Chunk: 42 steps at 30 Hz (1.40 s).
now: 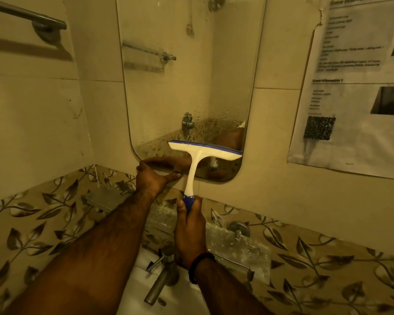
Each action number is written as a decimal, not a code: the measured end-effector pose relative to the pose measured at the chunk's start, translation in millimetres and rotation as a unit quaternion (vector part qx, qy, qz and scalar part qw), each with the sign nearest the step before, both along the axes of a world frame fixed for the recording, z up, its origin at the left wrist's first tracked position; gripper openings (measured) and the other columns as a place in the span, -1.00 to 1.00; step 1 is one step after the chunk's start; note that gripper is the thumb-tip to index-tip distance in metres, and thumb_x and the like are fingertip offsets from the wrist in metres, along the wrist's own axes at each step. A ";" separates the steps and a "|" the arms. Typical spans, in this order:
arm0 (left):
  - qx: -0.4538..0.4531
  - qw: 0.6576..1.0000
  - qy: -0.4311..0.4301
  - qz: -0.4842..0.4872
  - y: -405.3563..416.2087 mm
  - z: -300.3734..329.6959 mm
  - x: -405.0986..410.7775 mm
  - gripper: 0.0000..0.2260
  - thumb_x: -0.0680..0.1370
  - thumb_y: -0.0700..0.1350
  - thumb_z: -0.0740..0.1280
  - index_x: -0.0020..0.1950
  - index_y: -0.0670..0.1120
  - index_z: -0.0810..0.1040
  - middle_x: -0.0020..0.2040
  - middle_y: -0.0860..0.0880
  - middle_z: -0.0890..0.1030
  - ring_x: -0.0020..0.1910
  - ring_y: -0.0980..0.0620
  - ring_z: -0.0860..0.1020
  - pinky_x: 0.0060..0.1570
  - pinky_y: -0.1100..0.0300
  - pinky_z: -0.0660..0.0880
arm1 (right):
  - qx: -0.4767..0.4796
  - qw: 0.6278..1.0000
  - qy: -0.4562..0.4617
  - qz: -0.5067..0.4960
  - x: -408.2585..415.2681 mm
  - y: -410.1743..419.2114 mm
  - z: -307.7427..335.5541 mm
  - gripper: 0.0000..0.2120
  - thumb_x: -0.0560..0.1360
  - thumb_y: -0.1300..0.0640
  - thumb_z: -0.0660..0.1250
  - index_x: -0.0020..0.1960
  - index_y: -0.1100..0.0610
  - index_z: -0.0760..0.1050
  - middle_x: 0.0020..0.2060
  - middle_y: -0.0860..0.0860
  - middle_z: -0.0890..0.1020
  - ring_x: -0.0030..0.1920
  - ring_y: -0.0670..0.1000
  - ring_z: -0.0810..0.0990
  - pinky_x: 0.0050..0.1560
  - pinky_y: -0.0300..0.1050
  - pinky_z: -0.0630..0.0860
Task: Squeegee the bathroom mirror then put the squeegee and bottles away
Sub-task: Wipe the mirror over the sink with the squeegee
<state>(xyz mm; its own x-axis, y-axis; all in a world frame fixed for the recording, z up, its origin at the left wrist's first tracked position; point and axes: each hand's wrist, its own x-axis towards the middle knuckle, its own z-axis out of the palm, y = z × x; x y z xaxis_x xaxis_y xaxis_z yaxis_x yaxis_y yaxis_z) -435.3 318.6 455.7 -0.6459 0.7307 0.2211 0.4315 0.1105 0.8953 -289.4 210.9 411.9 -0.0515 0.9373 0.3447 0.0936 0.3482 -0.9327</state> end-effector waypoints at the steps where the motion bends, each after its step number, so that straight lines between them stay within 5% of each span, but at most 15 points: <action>1: -0.001 1.000 0.000 0.000 0.5 -0.3 -0.1 0.12 0.09 0.18 0.67 0.49 -0.12 0.20 0.41 -0.18 0.43 0.38 -0.22 0.43 0.21 -0.06 0.50 | -0.005 1.000 0.001 0.002 0.2 -0.4 0.3 -0.77 0.62 -0.08 0.15 0.19 0.02 0.32 -0.12 0.01 0.53 -0.21 -0.06 0.51 -0.16 -0.03 0.58; 6: -0.003 1.000 0.001 0.002 3.0 -1.6 -0.9 0.13 0.08 0.19 0.67 0.49 -0.11 0.19 0.41 -0.18 0.42 0.38 -0.23 0.42 0.20 -0.08 0.50 | -0.010 1.000 0.001 0.009 1.4 -0.5 1.0 -0.82 0.62 -0.08 0.15 0.16 -0.02 0.32 -0.11 0.01 0.54 -0.18 -0.01 0.55 -0.08 0.14 0.62; 11: -0.004 1.000 0.005 0.001 6.4 -3.0 -2.1 0.14 0.07 0.19 0.67 0.50 -0.10 0.19 0.43 -0.18 0.39 0.39 -0.23 0.41 0.22 -0.09 0.49 | 0.017 1.000 -0.012 -0.003 5.6 1.3 -3.3 -0.87 0.62 -0.09 0.14 0.09 -0.06 0.33 -0.16 -0.05 0.53 -0.22 -0.11 0.51 -0.20 -0.21 0.48; 17: -0.020 1.000 0.003 -0.002 8.9 -4.4 -4.7 0.19 0.06 0.22 0.66 0.53 -0.10 0.15 0.46 -0.18 0.35 0.41 -0.24 0.39 0.22 -0.12 0.49 | 0.022 0.999 -0.039 -0.012 15.4 4.7 -5.4 -0.81 0.62 -0.09 0.14 0.13 -0.01 0.36 -0.16 -0.09 0.52 -0.23 -0.16 0.49 -0.23 -0.34 0.39; 28: -0.014 0.999 -0.032 -0.013 11.3 -6.4 -6.3 0.14 0.06 0.16 0.68 0.50 -0.08 0.19 0.40 -0.17 0.42 0.35 -0.22 0.44 0.20 -0.12 0.53 | 0.066 0.977 -0.198 -0.034 63.4 17.5 -2.5 -0.80 0.62 -0.10 0.13 0.19 -0.06 0.30 -0.04 -0.06 0.59 -0.09 -0.09 0.58 -0.06 -0.08 0.59; 36: -0.023 0.999 -0.026 -0.008 8.1 -5.1 -4.5 0.23 0.02 0.25 0.66 0.52 -0.09 0.13 0.43 -0.20 0.39 0.37 -0.25 0.42 0.23 -0.14 0.49 | 0.063 0.966 -0.251 -0.028 94.2 17.6 -3.5 -0.89 0.61 -0.11 0.15 0.10 -0.17 0.24 -0.20 -0.16 0.50 -0.24 -0.18 0.52 -0.28 -0.37 0.36; 42: -0.024 1.000 -0.010 -0.001 3.9 -0.1 -2.2 0.17 0.05 0.20 0.67 0.49 -0.13 0.15 0.34 -0.21 0.44 0.26 -0.25 0.50 0.09 -0.16 0.59 | 0.047 0.955 -0.294 -0.019 115.4 16.2 -2.4 -0.83 0.62 -0.13 0.15 0.17 -0.12 0.31 -0.12 -0.15 0.54 -0.17 -0.15 0.56 -0.17 -0.28 0.51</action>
<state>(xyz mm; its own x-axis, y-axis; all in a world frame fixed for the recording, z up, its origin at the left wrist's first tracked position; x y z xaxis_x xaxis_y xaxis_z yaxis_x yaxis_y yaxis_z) -437.5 322.4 455.6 -0.6489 0.7410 0.1728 0.4132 0.1525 0.8978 -174.0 227.1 409.4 -0.2285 0.9087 0.3495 0.6048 0.4137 -0.6805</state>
